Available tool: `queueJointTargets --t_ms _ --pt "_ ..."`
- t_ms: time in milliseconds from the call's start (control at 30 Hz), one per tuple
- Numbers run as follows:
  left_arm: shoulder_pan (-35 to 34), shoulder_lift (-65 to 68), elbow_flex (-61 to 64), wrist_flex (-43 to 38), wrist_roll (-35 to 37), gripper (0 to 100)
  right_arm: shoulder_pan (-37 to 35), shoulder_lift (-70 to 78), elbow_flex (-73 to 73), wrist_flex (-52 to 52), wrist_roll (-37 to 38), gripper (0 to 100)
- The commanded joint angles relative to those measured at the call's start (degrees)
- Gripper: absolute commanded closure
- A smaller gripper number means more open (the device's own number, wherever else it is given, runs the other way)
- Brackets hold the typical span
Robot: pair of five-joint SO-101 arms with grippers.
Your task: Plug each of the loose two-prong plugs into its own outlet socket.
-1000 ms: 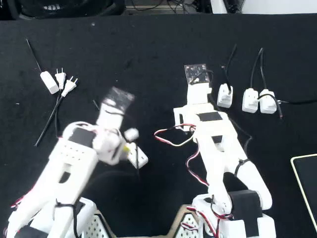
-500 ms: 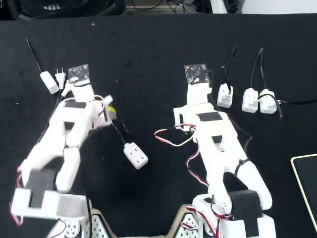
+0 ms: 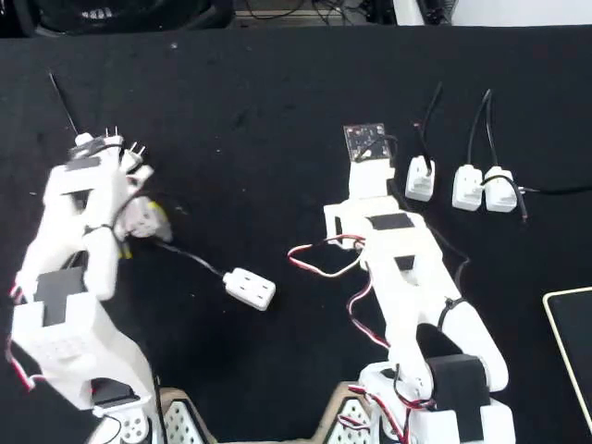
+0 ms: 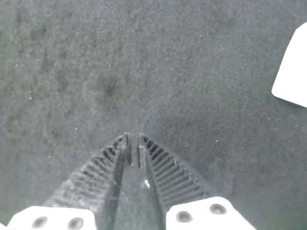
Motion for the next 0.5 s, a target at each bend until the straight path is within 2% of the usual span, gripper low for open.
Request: queueJointTargets --t_ms 0,233,467 --pt "-5.2 -0.3 -4.6 5.3 -8.2 74 -1.0 -2.7 -0.2 -1.8 -0.1 98.6" --pt "-8.7 -0.3 -12.4 15.2 -13.5 74 -0.6 -3.1 -0.5 -1.5 -0.1 98.6" --pt "-3.6 -3.1 -12.5 23.5 -27.6 74 2.5 -7.2 0.0 -0.2 -2.2 98.7"
